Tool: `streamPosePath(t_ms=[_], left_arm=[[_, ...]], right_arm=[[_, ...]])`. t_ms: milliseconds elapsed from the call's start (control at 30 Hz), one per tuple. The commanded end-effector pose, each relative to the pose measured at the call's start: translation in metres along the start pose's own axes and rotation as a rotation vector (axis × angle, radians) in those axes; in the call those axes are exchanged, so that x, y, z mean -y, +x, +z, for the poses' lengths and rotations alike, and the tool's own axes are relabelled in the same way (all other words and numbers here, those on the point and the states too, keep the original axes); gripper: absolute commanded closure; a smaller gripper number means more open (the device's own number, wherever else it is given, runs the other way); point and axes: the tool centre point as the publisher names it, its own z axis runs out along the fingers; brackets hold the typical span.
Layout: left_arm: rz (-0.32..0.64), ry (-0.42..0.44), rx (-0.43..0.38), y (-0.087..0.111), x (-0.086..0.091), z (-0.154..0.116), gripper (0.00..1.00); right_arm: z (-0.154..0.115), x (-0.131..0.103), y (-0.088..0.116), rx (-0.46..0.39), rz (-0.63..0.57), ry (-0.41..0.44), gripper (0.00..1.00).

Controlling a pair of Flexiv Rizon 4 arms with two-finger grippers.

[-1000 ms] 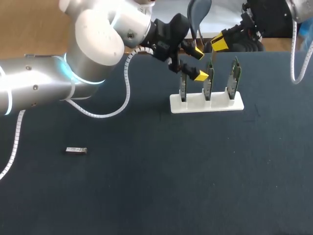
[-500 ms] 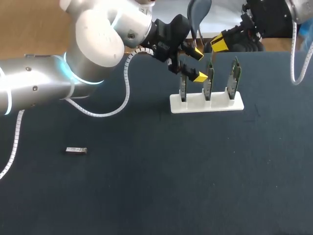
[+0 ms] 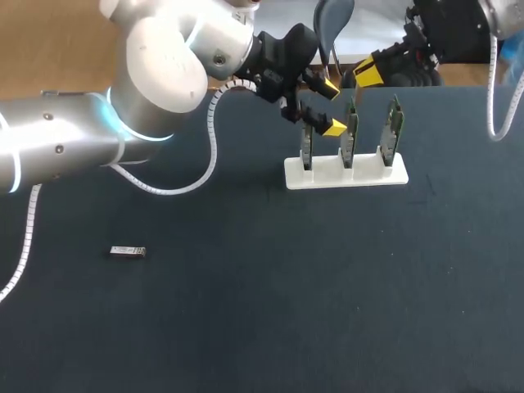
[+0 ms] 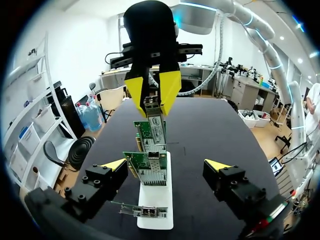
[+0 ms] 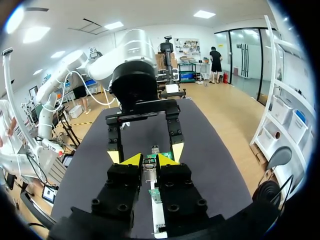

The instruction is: Pick up the optical module with the left hand, and insert it into the network port with the right hand.

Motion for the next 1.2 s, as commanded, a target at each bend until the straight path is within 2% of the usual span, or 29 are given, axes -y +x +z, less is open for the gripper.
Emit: streamPosePath(t_ms=[33,700,1200], left_arm=[[-0.002,0.004,-0.009,-0.0016,-0.0038,0.0021,0.0],[0.003,0.002,-0.026,-0.0002,-0.0115,0.0051,0.0],[0.003,0.014,-0.04,0.002,-0.0085,0.0073,0.0]], right_arm=[[-0.0008,-0.0008,-0.0005,0.0,-0.004,0.0,1.0],[-0.0028,-0.0004,0.0005,-0.002,-0.022,-0.017,1.0],[-0.0023,0.0011,0.0016,-0.004,-0.029,-0.025,1.0]])
